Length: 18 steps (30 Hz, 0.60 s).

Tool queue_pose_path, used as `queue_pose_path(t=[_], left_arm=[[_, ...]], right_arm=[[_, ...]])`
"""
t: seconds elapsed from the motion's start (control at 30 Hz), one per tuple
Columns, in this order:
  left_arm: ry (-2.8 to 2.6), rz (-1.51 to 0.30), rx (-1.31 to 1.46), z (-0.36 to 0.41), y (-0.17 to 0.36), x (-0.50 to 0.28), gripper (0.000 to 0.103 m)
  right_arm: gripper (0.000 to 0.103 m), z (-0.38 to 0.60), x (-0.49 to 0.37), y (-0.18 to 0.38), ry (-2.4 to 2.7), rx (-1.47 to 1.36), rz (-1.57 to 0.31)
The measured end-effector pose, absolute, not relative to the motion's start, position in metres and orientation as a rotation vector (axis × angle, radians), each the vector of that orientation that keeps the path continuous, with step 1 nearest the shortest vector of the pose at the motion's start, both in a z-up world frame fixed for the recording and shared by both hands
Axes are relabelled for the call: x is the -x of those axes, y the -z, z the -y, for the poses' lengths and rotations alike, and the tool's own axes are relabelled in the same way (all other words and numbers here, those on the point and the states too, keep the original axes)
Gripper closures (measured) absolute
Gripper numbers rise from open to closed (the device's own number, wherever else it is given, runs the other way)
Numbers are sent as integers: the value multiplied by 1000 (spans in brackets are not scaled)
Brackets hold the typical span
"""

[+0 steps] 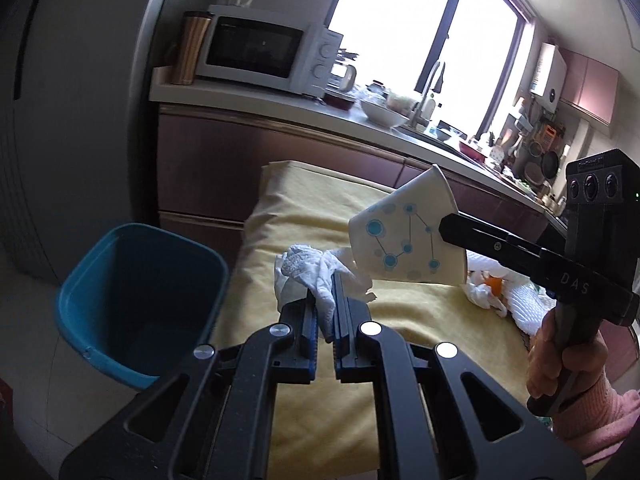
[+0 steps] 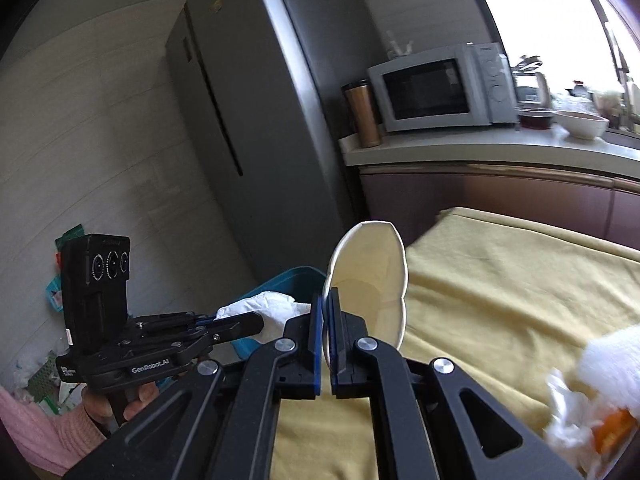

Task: Collect trash
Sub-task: 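Carry the tissue and cup with both tools over the teal wastebasket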

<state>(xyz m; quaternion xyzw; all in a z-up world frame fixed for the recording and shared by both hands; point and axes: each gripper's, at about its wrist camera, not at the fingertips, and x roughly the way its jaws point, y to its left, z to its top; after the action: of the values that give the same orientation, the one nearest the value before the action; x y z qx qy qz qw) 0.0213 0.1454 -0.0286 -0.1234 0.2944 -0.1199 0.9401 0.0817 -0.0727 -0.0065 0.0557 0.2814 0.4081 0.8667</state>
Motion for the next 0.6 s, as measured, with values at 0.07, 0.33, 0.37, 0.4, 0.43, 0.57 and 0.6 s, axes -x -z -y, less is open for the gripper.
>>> queue_pose_path(t=[0.07, 0.33, 0.37, 0.4, 0.43, 0.57, 0.6], left_arm=[[195, -593, 263, -164, 28, -20, 97], [28, -604, 305, -225, 47, -25, 97], [14, -609, 307, -230, 50, -27, 97], [-2, -617, 306, -234, 54, -29, 97], [-13, -625, 305, -238, 59, -32, 97], [-41, -663, 308, -250, 75, -40, 97], [-49, -674, 307, -252, 79, -43, 97]], right_arm=[[101, 54, -90, 6, -892, -114, -598], [101, -13, -121, 15, -977, -92, -676], [101, -21, -123, 17, -982, -88, -689], [101, -29, -127, 20, -987, -83, -704], [101, -35, -130, 23, -988, -80, -717], [101, -61, -138, 34, -992, -59, -767], [101, -67, -141, 39, -992, -49, -778]])
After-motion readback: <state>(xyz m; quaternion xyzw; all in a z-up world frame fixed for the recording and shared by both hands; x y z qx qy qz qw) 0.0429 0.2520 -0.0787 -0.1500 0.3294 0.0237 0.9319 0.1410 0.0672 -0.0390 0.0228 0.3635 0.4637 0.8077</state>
